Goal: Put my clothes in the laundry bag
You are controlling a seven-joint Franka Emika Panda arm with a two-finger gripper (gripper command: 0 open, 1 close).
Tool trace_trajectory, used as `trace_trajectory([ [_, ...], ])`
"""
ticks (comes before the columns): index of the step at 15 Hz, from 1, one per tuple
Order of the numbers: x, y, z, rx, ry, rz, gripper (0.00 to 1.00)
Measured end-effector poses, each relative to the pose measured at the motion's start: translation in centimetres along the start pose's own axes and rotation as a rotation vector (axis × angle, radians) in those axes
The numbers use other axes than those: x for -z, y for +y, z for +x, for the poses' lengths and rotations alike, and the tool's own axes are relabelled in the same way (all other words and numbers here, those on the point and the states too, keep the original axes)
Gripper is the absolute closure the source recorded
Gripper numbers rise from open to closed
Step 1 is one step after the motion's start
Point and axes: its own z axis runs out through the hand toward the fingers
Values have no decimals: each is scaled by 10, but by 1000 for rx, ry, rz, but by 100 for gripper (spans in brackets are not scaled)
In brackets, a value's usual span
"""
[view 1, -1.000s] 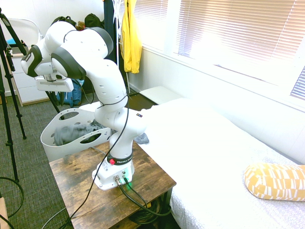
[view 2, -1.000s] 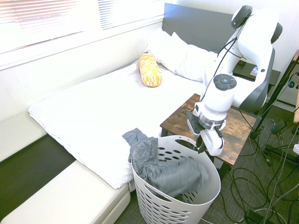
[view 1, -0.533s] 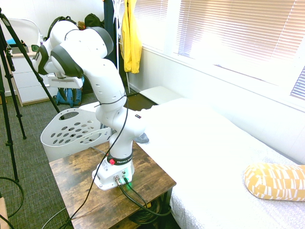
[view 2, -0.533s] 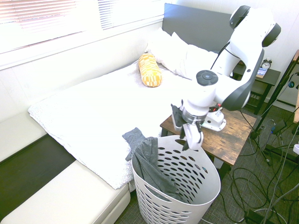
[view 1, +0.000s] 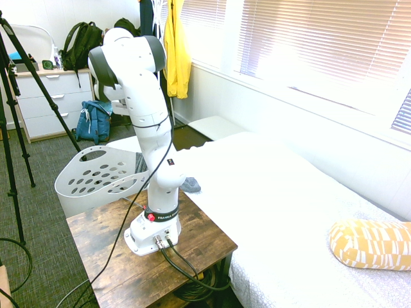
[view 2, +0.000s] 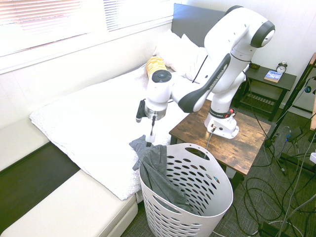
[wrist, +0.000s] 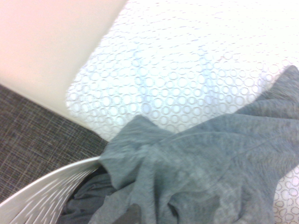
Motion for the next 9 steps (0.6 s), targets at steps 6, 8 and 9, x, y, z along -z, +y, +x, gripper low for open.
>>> trace_trajectory([
  [6, -124, 2, 65, -180, -147, -121, 0],
  [8, -176, -21, 68, -233, -163, -149, 0],
  [9, -203, -32, 75, -260, -168, -163, 0],
])
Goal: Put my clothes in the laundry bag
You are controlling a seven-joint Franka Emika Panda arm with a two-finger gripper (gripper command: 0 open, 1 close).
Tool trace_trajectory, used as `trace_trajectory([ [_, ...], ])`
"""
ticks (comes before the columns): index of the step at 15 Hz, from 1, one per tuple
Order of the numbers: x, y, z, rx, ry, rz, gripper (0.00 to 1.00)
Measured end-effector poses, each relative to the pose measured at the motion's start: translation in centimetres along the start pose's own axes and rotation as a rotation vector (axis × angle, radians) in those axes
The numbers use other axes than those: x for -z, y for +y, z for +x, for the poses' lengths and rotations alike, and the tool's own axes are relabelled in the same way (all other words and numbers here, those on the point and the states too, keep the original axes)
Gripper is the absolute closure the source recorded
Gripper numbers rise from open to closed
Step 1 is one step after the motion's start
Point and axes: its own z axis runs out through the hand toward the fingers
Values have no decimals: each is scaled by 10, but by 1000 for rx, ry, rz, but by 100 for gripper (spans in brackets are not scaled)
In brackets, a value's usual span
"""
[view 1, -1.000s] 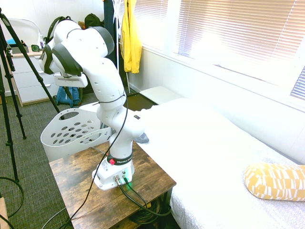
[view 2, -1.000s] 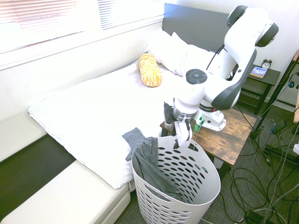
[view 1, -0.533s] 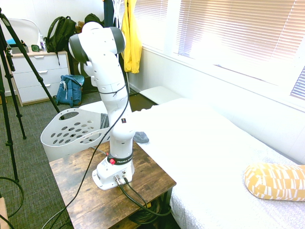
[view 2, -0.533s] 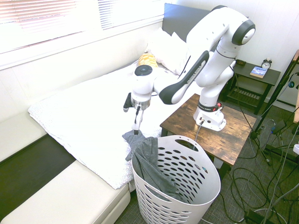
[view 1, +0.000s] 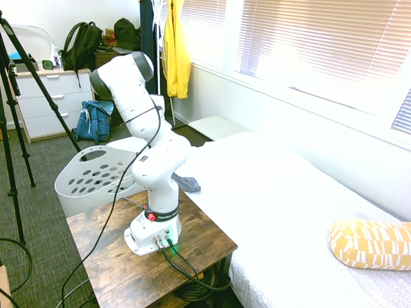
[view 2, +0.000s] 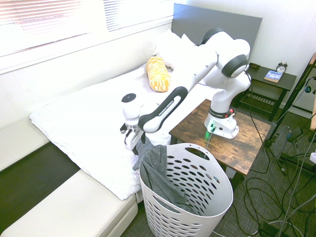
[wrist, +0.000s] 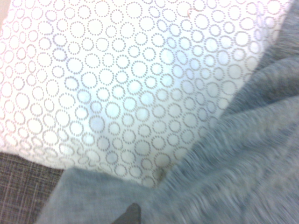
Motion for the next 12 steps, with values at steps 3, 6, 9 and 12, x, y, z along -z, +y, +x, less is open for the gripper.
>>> trace_trajectory([
  [3, -55, -39, 43, -70, -13, -117, 0],
  [6, -31, -51, 45, -72, -31, -234, 0],
  [9, 1, -48, 15, -61, -58, -270, 0],
  [12, -3, -28, 9, -89, -82, -308, 0],
])
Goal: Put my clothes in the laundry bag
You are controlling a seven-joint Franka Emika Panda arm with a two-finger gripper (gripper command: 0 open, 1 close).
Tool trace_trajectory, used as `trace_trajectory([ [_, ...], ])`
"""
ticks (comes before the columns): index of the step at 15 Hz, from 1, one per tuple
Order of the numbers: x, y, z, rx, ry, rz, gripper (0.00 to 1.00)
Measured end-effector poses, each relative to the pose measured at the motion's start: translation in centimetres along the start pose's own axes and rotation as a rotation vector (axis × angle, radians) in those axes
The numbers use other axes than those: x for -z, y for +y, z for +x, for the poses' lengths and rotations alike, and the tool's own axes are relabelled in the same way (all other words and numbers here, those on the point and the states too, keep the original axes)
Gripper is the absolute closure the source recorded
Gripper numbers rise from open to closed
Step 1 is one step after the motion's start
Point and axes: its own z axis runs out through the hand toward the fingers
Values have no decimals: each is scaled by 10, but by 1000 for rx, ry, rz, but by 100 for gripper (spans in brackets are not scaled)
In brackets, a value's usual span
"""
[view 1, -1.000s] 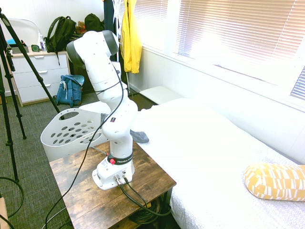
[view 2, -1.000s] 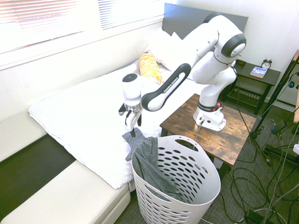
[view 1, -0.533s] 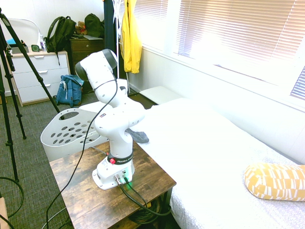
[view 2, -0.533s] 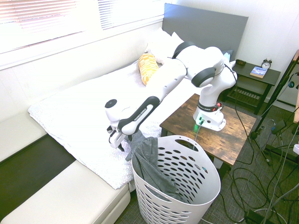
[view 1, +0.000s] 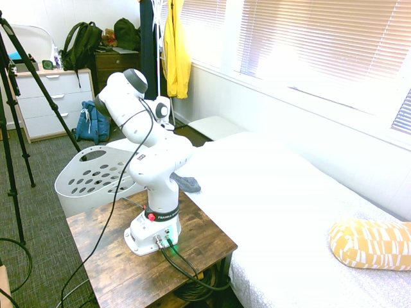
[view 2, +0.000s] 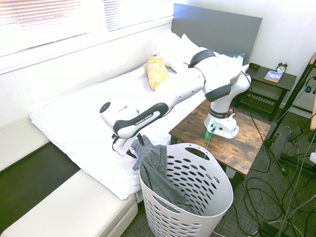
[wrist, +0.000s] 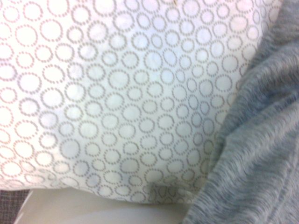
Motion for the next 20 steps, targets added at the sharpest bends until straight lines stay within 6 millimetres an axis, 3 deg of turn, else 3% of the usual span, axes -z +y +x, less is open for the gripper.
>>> trace_trajectory([
  [3, -13, 14, 6, -19, -42, -20, 0],
  [8, -11, 27, -34, -7, -54, -24, 0],
  [9, -9, 29, -38, -7, -62, -19, 100],
  [20, -17, 36, -13, -124, -203, 17, 100],
])
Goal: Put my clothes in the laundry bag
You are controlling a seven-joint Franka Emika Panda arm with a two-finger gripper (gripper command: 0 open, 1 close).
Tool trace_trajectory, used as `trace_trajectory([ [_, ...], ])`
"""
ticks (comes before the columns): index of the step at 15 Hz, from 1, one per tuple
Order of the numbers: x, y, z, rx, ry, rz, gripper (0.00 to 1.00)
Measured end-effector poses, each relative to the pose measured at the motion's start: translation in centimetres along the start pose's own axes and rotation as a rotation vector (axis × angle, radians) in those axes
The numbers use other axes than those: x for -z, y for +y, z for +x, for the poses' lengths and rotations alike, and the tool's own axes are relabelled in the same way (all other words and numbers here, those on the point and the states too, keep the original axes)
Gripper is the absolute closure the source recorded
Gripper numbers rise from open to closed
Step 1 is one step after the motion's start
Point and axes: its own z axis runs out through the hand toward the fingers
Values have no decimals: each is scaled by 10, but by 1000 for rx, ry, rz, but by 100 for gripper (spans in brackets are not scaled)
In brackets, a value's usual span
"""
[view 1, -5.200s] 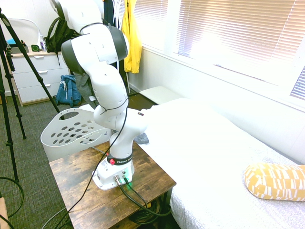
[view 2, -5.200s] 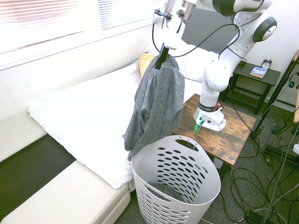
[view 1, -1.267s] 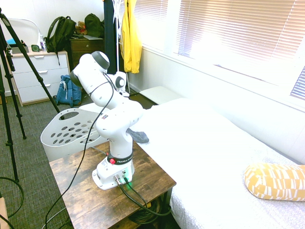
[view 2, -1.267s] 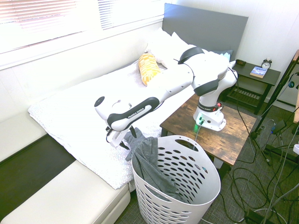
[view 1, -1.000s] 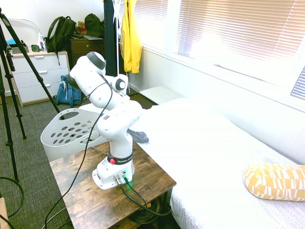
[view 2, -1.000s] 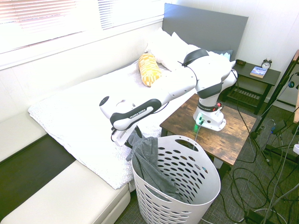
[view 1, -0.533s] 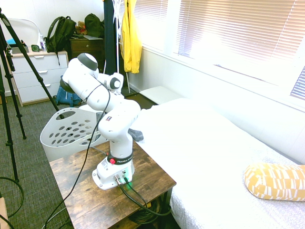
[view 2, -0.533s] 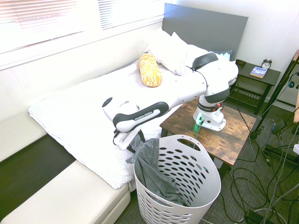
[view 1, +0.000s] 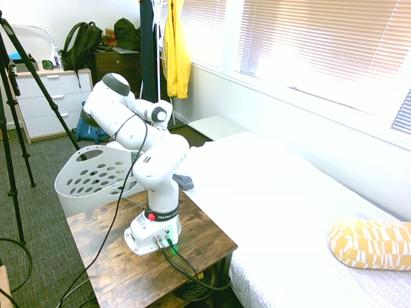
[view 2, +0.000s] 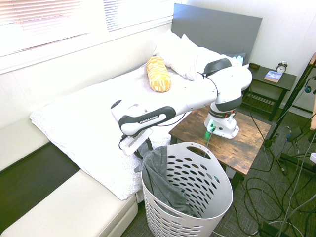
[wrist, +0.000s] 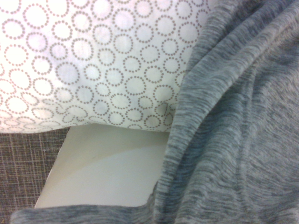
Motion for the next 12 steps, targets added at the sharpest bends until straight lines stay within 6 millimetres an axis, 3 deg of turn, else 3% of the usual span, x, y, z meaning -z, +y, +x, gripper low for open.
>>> trace_trajectory([
  [10, 4, 8, 21, -41, -32, 12, 100],
  [12, 20, 15, 26, -47, -2, 36, 100],
])
